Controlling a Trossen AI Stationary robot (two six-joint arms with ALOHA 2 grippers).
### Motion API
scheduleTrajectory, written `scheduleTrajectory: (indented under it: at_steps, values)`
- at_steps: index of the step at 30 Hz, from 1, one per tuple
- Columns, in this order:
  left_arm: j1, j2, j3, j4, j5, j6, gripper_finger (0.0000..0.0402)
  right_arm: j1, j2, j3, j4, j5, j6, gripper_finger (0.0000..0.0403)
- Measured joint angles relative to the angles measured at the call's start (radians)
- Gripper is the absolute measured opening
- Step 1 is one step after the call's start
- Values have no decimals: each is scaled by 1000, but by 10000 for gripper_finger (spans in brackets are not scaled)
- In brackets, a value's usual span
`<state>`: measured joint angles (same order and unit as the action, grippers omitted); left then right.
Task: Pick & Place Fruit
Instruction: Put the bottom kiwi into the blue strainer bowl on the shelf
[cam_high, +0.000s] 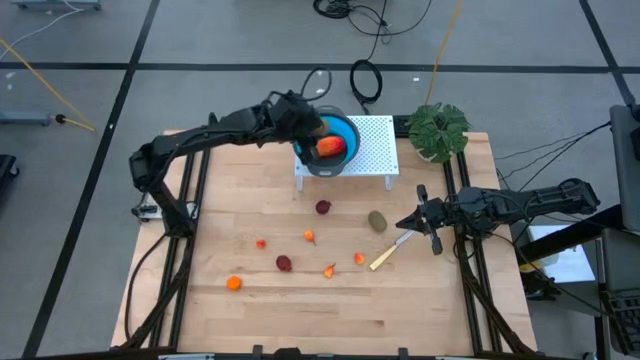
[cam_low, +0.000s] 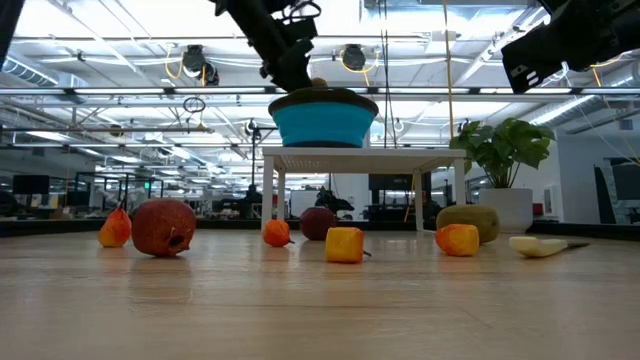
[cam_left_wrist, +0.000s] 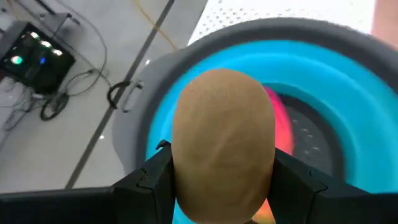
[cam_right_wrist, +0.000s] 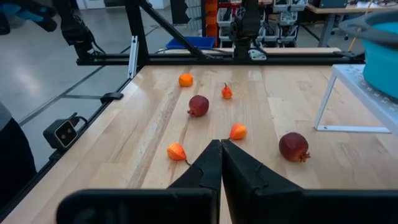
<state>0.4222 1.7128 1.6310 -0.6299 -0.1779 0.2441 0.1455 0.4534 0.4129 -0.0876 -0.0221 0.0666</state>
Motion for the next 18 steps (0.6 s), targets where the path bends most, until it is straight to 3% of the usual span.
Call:
scheduleTrajectory:
  at_steps: [9,18]
  values:
    - [20,134,218,-178,-6,41,188,0,2,0,1,3,0,4]
    - [21,166,230,-245,12,43,188,0,1,0,0,1,0,4]
